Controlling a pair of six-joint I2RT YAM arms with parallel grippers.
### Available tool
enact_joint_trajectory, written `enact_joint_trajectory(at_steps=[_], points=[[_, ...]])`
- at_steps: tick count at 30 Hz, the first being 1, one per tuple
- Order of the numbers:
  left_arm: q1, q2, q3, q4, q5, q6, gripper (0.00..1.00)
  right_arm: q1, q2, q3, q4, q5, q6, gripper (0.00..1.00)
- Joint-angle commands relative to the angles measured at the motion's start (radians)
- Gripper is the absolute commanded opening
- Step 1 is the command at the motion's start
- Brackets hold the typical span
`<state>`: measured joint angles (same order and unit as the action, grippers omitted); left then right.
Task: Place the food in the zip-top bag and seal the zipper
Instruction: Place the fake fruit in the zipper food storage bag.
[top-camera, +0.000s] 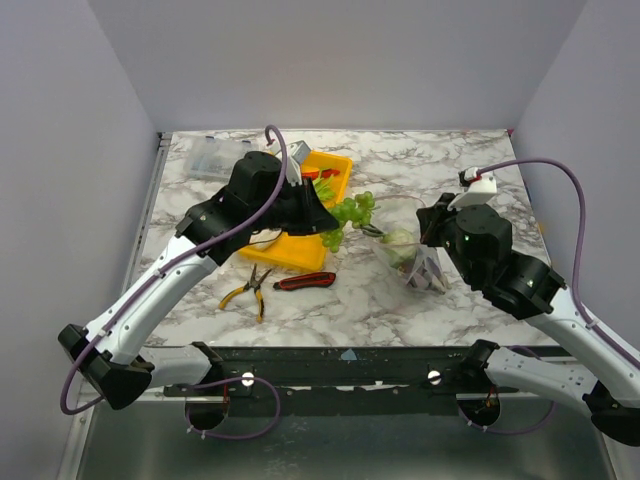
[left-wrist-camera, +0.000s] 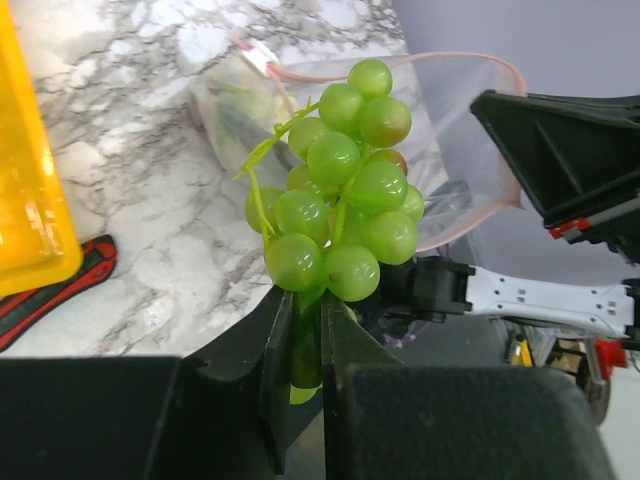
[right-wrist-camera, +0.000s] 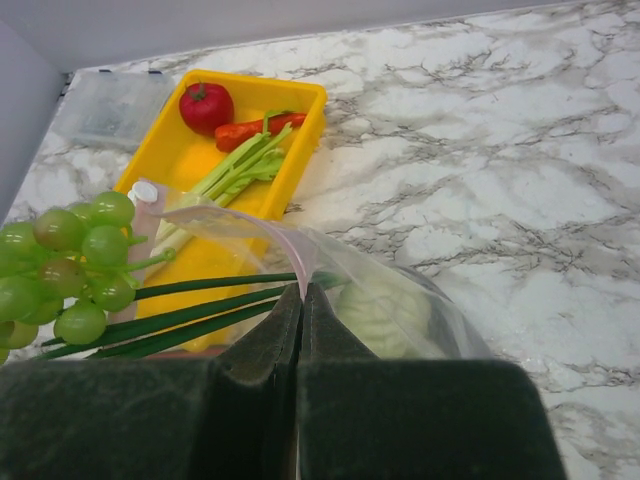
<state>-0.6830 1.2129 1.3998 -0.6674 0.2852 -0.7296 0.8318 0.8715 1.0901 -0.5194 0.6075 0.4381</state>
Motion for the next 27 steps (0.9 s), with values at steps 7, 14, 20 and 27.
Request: enact_joint_trajectory(at_steps=[7,14,20,27], points=[[-0.065,0.045,-0.054,0.242,0.164,-0.167,0.0,0.0,-0.003,0.02,0.042,-0.076,0.042,0.01],[-0.079,0.089,-0.06,0.312,0.163,-0.213,0.0,0.0,-0.026,-0.015,0.078,-0.14,0.068,0.01],[-0.076,0.151,-0.006,0.307,0.181,-0.193,0.0,0.0,-0.059,-0.03,0.089,-0.2,0.076,0.01],[-0.076,0.253,0.066,0.275,0.288,-0.22,0.0,0.0,-0.146,-0.153,0.247,-0.396,-0.091,0.01]])
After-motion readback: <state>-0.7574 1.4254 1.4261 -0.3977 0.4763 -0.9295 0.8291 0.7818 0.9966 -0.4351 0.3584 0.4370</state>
